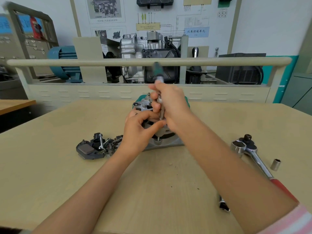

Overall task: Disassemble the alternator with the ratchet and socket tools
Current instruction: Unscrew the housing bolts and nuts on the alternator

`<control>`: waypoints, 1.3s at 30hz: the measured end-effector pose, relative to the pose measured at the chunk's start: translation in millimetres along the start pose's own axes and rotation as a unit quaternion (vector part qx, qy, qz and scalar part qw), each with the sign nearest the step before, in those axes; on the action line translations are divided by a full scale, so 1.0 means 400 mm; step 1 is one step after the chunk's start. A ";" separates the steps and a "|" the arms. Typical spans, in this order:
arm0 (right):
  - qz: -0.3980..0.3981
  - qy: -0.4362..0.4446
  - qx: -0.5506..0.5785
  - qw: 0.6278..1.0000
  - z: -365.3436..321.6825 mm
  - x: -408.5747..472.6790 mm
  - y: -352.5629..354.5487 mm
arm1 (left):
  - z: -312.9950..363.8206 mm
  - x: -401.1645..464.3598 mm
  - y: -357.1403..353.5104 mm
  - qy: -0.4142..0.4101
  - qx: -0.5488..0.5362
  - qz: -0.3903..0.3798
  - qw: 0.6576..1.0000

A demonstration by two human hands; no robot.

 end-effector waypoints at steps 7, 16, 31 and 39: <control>0.139 0.074 0.002 0.987 0.015 -0.002 -0.003 | 0.007 -0.001 -0.006 -0.004 0.006 0.001 1.000; -0.220 -0.093 -0.093 0.967 -0.029 0.017 0.022 | 0.000 -0.003 0.000 0.003 0.004 -0.009 1.000; -0.257 -0.116 -0.089 0.955 -0.035 0.022 0.027 | -0.006 -0.005 -0.002 0.022 0.004 -0.005 1.000; 0.187 0.120 0.086 0.971 0.032 -0.027 0.003 | 0.008 0.000 -0.005 -0.003 0.010 0.002 1.000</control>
Point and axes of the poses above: each hand's wrist, its own x-axis towards the middle knuckle, its own y-axis out of the back of the hand, z = x × y, the point moved 2 cm from there along x, towards the middle knuckle, and after that the axes turned 5 degrees about x, right-handed, at the moved point
